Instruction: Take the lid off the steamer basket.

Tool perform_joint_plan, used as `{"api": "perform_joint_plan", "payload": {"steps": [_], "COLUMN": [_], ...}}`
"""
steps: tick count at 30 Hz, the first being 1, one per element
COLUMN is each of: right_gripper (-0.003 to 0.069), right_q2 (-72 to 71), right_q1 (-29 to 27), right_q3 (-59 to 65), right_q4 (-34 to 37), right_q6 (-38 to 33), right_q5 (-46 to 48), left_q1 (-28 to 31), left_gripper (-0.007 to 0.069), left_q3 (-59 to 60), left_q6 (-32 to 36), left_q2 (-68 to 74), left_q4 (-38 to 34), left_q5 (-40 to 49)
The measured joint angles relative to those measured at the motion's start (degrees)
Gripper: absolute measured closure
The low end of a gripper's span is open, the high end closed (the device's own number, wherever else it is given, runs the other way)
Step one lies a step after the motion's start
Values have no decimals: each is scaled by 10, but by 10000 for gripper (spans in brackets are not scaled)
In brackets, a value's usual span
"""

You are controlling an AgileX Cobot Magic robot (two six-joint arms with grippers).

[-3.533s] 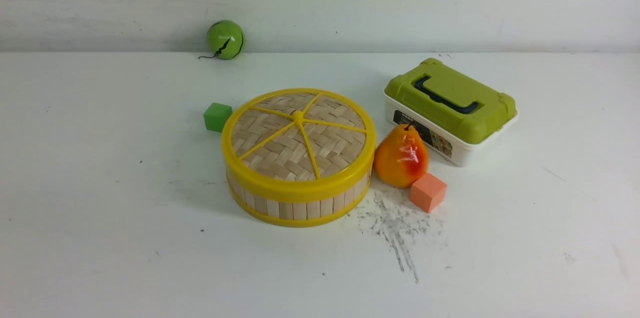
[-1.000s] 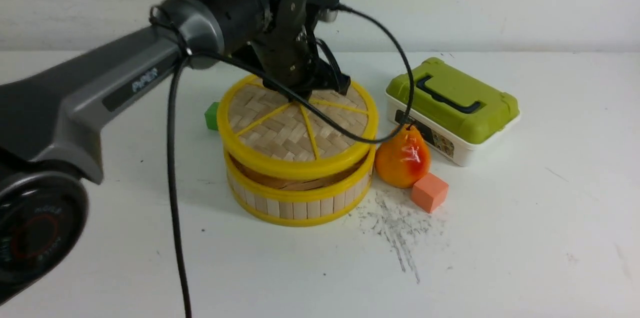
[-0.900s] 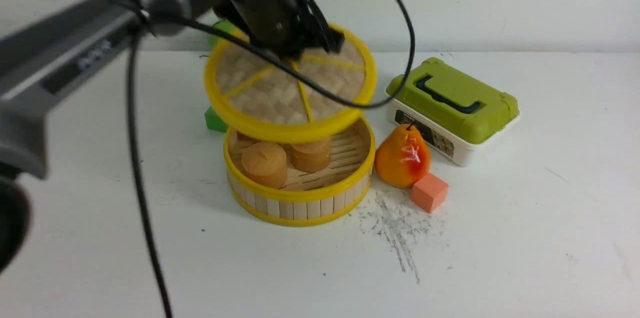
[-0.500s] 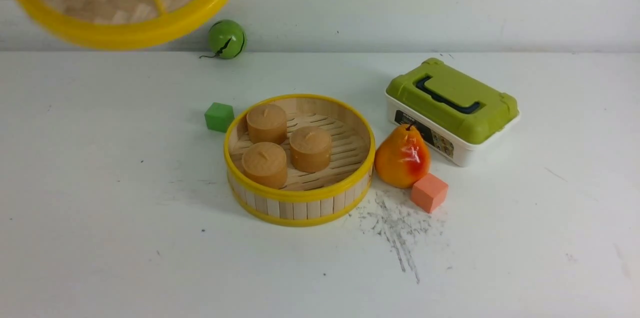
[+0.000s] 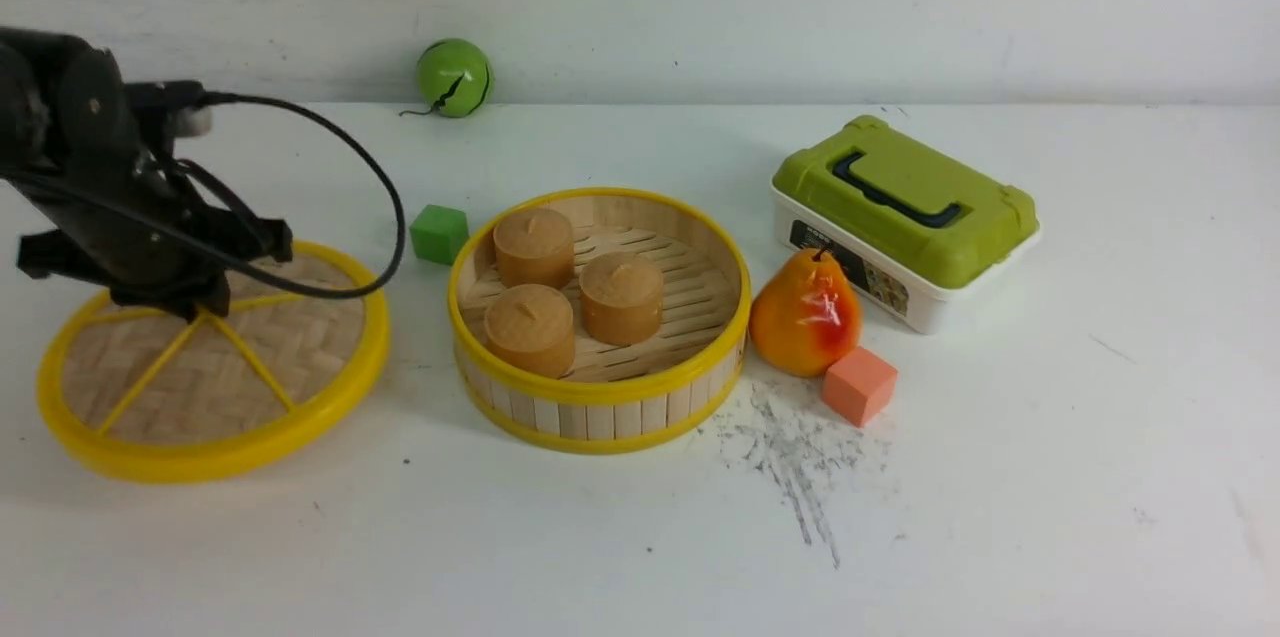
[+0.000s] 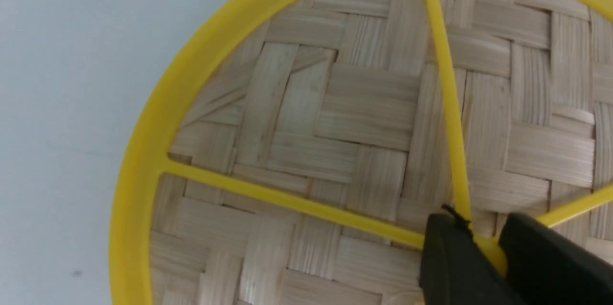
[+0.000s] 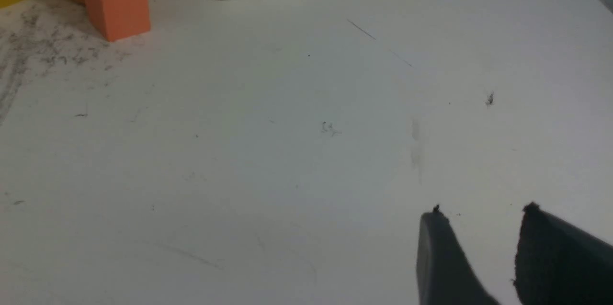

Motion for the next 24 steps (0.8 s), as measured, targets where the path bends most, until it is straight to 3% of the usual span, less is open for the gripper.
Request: {"api": "perform_joint_plan", "payload": {"steps": [7, 11, 13, 17, 19, 22, 23, 24], "right_gripper": [419, 419, 419, 419, 419, 419, 419, 419], "right_q2": [0, 0, 0, 0, 0, 0, 0, 0], "right_q1": [0, 0, 0, 0, 0, 0, 0, 0], "right_q3": [0, 0, 0, 0, 0, 0, 0, 0], "right_q4": [0, 0, 0, 0, 0, 0, 0, 0], "right_q6": [0, 0, 0, 0, 0, 0, 0, 0], "right_q5": [0, 0, 0, 0, 0, 0, 0, 0], "left_q1": [-19, -20, -20, -20, -20, -20, -20, -20], "left_gripper": [511, 445, 369, 293, 304, 458, 470, 568], "left_q3": [0, 0, -1, -15, -24, -43, -43, -46], "left_q6": [-2, -2, -2, -2, 4, 57, 61, 96], "left_q2": [43, 44, 43, 19, 4, -100, -108, -169], "left_q4": [-20, -26, -39, -68, -75, -123, -127, -155], "left_q5": [-38, -53, -55, -9, 7, 36, 36, 32]}}
